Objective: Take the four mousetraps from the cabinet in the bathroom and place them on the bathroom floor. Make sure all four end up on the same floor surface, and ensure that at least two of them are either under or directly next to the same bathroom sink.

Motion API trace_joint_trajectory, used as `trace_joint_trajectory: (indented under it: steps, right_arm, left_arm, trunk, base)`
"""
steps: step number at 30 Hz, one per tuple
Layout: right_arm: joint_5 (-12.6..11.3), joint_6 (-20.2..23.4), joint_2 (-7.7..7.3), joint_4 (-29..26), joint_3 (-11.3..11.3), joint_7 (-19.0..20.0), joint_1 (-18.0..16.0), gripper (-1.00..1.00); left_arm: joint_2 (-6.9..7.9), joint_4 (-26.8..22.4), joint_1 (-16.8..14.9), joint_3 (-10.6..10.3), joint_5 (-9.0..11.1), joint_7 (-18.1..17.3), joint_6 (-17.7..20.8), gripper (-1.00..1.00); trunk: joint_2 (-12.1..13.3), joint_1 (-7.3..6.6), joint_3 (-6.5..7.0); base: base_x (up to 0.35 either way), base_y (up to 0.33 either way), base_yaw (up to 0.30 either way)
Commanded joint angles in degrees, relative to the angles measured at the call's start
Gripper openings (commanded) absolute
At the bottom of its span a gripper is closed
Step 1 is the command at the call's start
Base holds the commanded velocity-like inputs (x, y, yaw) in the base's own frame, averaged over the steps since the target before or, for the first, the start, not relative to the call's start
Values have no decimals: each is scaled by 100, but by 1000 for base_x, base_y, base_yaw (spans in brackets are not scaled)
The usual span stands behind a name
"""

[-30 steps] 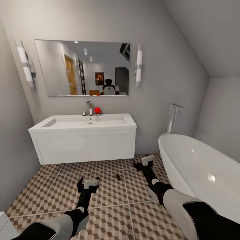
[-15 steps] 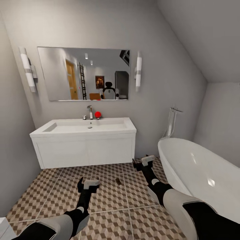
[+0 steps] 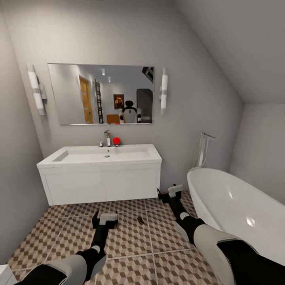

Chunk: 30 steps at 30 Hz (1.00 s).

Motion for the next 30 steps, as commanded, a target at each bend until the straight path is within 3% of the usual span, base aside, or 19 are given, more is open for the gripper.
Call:
trace_joint_trajectory:
  steps: [1,30]
  right_arm:
    - [25,-8,0,7,43,-55,-5,100]
    - [25,-8,0,7,43,-55,-5,100]
  left_arm:
    - [-4,24,-10,-48,22,27,-27,100]
    - [-4,24,-6,-48,23,27,-28,100]
  trunk:
    - [38,-23,21]
    - [1201,-660,814]
  base:
    - [0,0,0]
    - [0,0,0]
